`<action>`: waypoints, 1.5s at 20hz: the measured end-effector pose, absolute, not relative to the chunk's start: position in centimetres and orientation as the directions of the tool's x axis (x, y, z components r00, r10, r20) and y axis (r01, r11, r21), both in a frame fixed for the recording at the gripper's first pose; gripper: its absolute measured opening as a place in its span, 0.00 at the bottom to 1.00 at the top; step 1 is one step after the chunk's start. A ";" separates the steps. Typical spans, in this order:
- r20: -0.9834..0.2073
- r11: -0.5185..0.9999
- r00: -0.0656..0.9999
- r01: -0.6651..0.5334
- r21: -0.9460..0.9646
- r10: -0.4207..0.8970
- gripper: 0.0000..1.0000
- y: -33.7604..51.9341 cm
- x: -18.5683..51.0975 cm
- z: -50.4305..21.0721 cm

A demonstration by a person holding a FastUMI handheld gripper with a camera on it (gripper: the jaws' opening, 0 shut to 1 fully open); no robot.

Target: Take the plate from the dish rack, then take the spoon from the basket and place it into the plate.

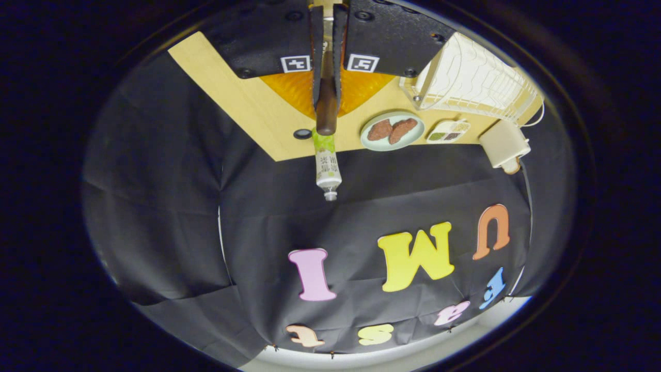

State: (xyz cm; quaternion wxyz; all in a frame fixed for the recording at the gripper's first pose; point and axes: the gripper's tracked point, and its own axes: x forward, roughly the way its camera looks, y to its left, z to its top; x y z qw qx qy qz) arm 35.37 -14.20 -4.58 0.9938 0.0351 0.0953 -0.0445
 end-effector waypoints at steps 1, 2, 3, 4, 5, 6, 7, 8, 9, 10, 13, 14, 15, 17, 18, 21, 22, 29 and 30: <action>-0.164 0.995 0.983 0.091 0.048 -0.081 0.12 -13.8 34.7 -3.3; -0.136 0.995 0.986 0.096 0.029 -0.092 0.12 -13.3 33.9 -2.2; -0.106 0.994 0.989 0.104 0.011 -0.103 0.12 -13.0 33.1 -1.0; -0.077 0.994 0.991 0.106 -0.006 -0.106 0.12 -12.4 32.2 0.3; -0.051 0.994 0.993 0.106 -0.018 -0.106 0.12 -11.7 31.2 1.5; -0.029 0.995 0.995 0.099 -0.023 -0.099 0.12 -10.7 30.1 2.5; -0.010 0.996 0.996 0.086 -0.025 -0.087 0.12 -9.8 28.8 3.4; 0.011 0.997 0.998 0.070 -0.022 -0.069 0.12 -8.8 27.5 4.2; 0.031 0.999 0.998 0.050 -0.017 -0.049 0.12 -7.7 26.1 5.0; 0.041 0.999 0.999 0.032 -0.016 -0.031 0.12 -6.6 24.6 5.6; 0.068 0.999 0.997 -0.031 -0.007 0.032 0.13 -2.9 20.2 6.4; 0.076 0.999 0.996 -0.047 -0.011 0.048 0.13 -1.7 18.8 6.4; 0.087 0.998 0.995 -0.055 -0.012 0.055 0.12 -0.8 17.6 6.2; 0.095 0.997 0.993 -0.074 0.004 0.073 0.13 1.2 15.4 5.0; 0.086 0.997 0.993 -0.083 0.011 0.081 0.13 2.3 14.4 3.8; 0.072 0.997 0.995 -0.075 0.014 0.073 0.13 4.7 12.6 0.0; 0.069 0.998 0.996 -0.065 0.008 0.064 0.13 5.3 12.3 -1.3; -0.035 0.993 0.995 -0.086 0.084 0.089 0.13 10.2 11.0 -12.1; -0.041 0.993 0.995 -0.083 0.081 0.086 0.13 10.4 11.0 -12.9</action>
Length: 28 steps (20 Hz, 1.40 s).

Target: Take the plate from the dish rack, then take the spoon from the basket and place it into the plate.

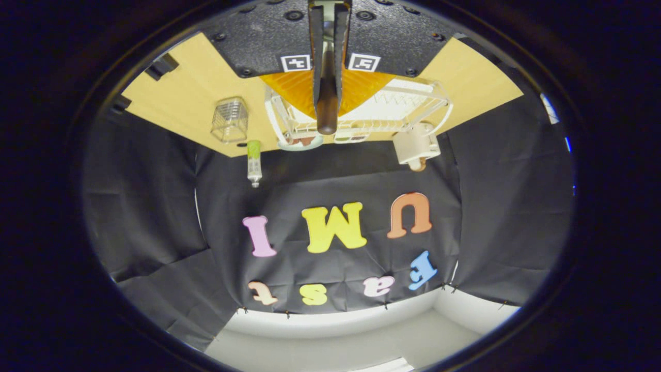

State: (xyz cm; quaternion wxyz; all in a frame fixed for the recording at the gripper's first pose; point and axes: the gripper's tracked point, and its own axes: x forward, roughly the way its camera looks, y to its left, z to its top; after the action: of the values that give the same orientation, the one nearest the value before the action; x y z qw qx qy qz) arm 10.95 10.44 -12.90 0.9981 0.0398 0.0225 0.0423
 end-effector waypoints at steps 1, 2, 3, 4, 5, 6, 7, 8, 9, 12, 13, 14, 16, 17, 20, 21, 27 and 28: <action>-0.051 0.994 0.995 -0.081 0.077 0.085 0.13 10.7 10.9 -13.8; -0.055 0.994 0.995 -0.081 0.076 0.085 0.13 10.9 10.8 -14.5; -0.058 0.995 0.995 -0.078 0.068 0.082 0.13 11.0 10.7 -15.0; -0.060 0.996 0.995 -0.070 0.059 0.073 0.14 10.8 10.6 -15.5; -0.038 0.997 0.997 -0.063 0.051 0.065 0.14 10.5 10.2 -15.2; -0.028 0.997 0.998 -0.057 0.043 0.058 0.15 10.4 10.2 -15.2; -0.015 0.998 0.999 -0.050 0.035 0.050 0.16 10.1 9.9 -15.1; -0.011 0.999 0.999 -0.048 0.022 0.049 0.18 10.0 9.7 -15.1; -0.005 0.999 0.999 -0.042 0.008 0.042 0.19 9.7 9.4 -15.2; 0.024 1.000 1.000 -0.019 0.003 0.019 0.24 8.4 8.6 -14.6; 0.037 1.000 0.999 -0.010 0.009 0.010 0.29 7.9 8.2 -14.3; 0.056 1.000 0.998 -0.005 0.011 0.004 0.29 7.5 7.7 -13.6; 0.104 1.000 0.995 0.003 0.005 -0.004 0.34 6.9 6.6 -12.1; 0.133 1.000 0.991 0.006 0.010 -0.007 0.41 6.7 6.0 -11.2; 0.180 1.000 0.984 -0.006 0.011 0.004 0.46 7.0 4.3 -9.2; 0.176 1.000 0.984 -0.006 0.008 0.004 0.50 7.0 3.8 -8.9; 0.121 0.998 0.991 -0.056 0.000 0.055 0.82 8.0 2.1 -7.6; 0.120 0.998 0.991 -0.056 0.003 0.055 0.84 7.9 2.0 -7.2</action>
State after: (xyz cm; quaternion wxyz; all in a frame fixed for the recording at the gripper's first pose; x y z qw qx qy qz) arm 1.97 7.86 -7.22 0.9978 0.0032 -0.0603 0.0279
